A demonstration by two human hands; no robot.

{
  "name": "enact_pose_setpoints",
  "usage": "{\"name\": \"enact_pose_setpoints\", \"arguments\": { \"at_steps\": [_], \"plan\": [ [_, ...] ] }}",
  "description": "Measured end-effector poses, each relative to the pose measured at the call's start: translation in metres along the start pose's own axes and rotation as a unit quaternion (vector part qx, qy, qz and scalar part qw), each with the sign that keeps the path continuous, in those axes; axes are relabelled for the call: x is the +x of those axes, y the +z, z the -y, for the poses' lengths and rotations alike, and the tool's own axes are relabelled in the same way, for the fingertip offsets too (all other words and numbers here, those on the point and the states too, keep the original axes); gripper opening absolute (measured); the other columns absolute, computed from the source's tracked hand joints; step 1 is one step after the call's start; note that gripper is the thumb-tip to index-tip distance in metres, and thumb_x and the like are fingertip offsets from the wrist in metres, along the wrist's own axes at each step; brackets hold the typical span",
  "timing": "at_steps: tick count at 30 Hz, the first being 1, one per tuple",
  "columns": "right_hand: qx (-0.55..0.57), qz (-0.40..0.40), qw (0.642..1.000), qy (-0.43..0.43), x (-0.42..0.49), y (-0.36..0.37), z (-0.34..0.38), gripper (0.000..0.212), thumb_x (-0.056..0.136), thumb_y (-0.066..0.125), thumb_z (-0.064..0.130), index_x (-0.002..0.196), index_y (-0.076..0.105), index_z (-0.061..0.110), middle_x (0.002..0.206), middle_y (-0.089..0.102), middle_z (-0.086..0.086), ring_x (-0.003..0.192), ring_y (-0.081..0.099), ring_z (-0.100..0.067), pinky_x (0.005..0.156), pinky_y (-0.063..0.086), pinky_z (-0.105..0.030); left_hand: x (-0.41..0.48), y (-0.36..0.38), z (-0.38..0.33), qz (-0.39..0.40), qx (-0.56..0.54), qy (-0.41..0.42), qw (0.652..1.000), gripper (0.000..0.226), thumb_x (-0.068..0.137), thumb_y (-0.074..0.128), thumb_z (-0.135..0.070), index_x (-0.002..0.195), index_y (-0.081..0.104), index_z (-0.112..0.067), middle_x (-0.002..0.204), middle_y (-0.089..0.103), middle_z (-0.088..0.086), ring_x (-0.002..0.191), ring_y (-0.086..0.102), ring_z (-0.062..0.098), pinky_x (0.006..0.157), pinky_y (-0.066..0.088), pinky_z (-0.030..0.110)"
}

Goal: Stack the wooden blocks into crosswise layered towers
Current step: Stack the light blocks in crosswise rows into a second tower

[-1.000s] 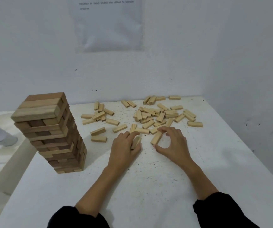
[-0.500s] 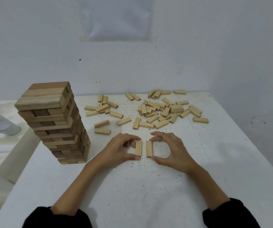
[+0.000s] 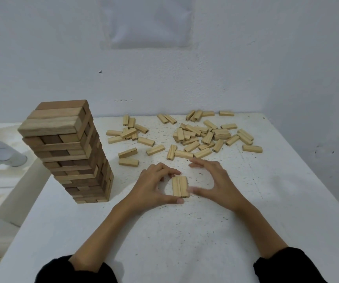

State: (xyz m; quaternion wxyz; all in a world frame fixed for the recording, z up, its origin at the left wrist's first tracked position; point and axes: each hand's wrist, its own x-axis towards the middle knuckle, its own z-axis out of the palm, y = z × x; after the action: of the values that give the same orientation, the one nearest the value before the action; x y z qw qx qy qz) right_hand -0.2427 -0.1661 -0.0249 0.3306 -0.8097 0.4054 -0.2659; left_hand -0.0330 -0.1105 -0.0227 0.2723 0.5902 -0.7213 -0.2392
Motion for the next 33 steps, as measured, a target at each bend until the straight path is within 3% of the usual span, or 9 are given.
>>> {"name": "enact_pose_setpoints", "arguments": {
  "at_steps": [3, 5, 8, 12, 16, 19, 23, 27, 33],
  "plan": [
    [-0.043, -0.147, 0.986, 0.063, 0.018, -0.002, -0.012, 0.053, 0.074, 0.067, 0.053, 0.12, 0.057, 0.028, 0.116, 0.056, 0.007, 0.113, 0.042, -0.016, 0.09, 0.036, -0.032, -0.001, 0.0, -0.001, -0.001, 0.0, 0.0, 1.0, 0.064, 0.051, 0.064, -0.077, 0.109, 0.052, -0.053, 0.105, 0.05, -0.023, 0.099, 0.041, -0.007, 0.082, 0.03, 0.021],
    [-0.093, -0.197, 0.968, 0.127, 0.031, -0.001, -0.016, 0.056, 0.072, 0.069, 0.055, 0.118, 0.058, 0.024, 0.115, 0.054, 0.0, 0.112, 0.043, -0.022, 0.085, 0.034, -0.032, -0.001, 0.001, -0.001, -0.004, 0.005, 0.001, 1.0, 0.062, 0.051, 0.063, -0.077, 0.107, 0.051, -0.053, 0.106, 0.05, -0.024, 0.098, 0.041, -0.008, 0.081, 0.028, 0.019],
    [-0.14, -0.209, 0.951, 0.178, 0.042, 0.001, -0.017, 0.065, 0.069, 0.07, 0.059, 0.121, 0.056, 0.023, 0.124, 0.047, -0.005, 0.119, 0.037, -0.025, 0.09, 0.032, -0.036, -0.001, 0.001, -0.001, -0.001, 0.01, -0.002, 1.0, 0.062, 0.052, 0.063, -0.077, 0.107, 0.052, -0.052, 0.107, 0.051, -0.023, 0.099, 0.041, -0.007, 0.082, 0.027, 0.017],
    [-0.161, -0.212, 0.948, 0.177, 0.045, 0.001, -0.018, 0.064, 0.067, 0.072, 0.058, 0.119, 0.056, 0.023, 0.122, 0.051, 0.0, 0.115, 0.039, -0.024, 0.082, 0.027, -0.033, -0.001, 0.001, -0.001, 0.002, 0.014, -0.003, 1.0, 0.061, 0.053, 0.061, -0.077, 0.108, 0.051, -0.052, 0.106, 0.05, -0.023, 0.099, 0.042, -0.006, 0.081, 0.026, 0.014],
    [-0.118, -0.222, 0.956, 0.151, 0.042, 0.001, -0.018, 0.054, 0.069, 0.077, 0.047, 0.114, 0.058, 0.023, 0.113, 0.058, 0.006, 0.111, 0.043, -0.02, 0.08, 0.026, -0.032, -0.001, 0.001, 0.0, 0.0, 0.013, -0.001, 1.0, 0.06, 0.053, 0.062, -0.076, 0.107, 0.052, -0.052, 0.106, 0.051, -0.023, 0.097, 0.042, -0.007, 0.081, 0.026, 0.014],
    [-0.058, -0.226, 0.966, 0.113, 0.036, 0.001, -0.016, 0.053, 0.067, 0.08, 0.039, 0.113, 0.058, 0.024, 0.109, 0.06, 0.011, 0.102, 0.048, -0.017, 0.081, 0.033, -0.033, -0.002, 0.001, 0.0, -0.001, 0.014, 0.002, 1.0, 0.062, 0.054, 0.061, -0.076, 0.109, 0.053, -0.049, 0.107, 0.051, -0.023, 0.097, 0.042, -0.007, 0.081, 0.025, 0.013],
    [0.018, -0.138, 0.989, 0.056, 0.013, -0.005, -0.011, 0.053, 0.066, 0.082, 0.036, 0.113, 0.057, 0.03, 0.105, 0.056, 0.023, 0.097, 0.047, -0.006, 0.09, 0.041, -0.038, -0.001, 0.001, 0.001, 0.001, 0.019, 0.002, 1.0, 0.062, 0.055, 0.061, -0.076, 0.11, 0.053, -0.05, 0.108, 0.05, -0.022, 0.098, 0.041, -0.006, 0.082, 0.027, 0.016],
    [0.005, -0.01, 1.0, 0.002, -0.014, -0.008, -0.01, 0.059, 0.06, 0.068, 0.058, 0.115, 0.053, 0.044, 0.112, 0.057, 0.026, 0.109, 0.044, 0.004, 0.099, 0.036, -0.037, -0.001, 0.002, 0.001, 0.002, 0.021, 0.002, 1.0, 0.066, 0.054, 0.061, -0.077, 0.112, 0.054, -0.048, 0.107, 0.05, -0.021, 0.097, 0.041, -0.005, 0.083, 0.026, 0.015],
    [-0.034, 0.034, 0.999, -0.008, -0.018, -0.008, -0.007, 0.058, 0.058, 0.061, 0.067, 0.113, 0.048, 0.057, 0.114, 0.051, 0.021, 0.111, 0.037, 0.009, 0.1, 0.027, -0.027, -0.003, 0.002, 0.003, -0.001, 0.024, -0.001, 1.0, 0.064, 0.054, 0.061, -0.076, 0.111, 0.051, -0.048, 0.107, 0.051, -0.022, 0.098, 0.041, -0.007, 0.082, 0.028, 0.017]
  ]
}}
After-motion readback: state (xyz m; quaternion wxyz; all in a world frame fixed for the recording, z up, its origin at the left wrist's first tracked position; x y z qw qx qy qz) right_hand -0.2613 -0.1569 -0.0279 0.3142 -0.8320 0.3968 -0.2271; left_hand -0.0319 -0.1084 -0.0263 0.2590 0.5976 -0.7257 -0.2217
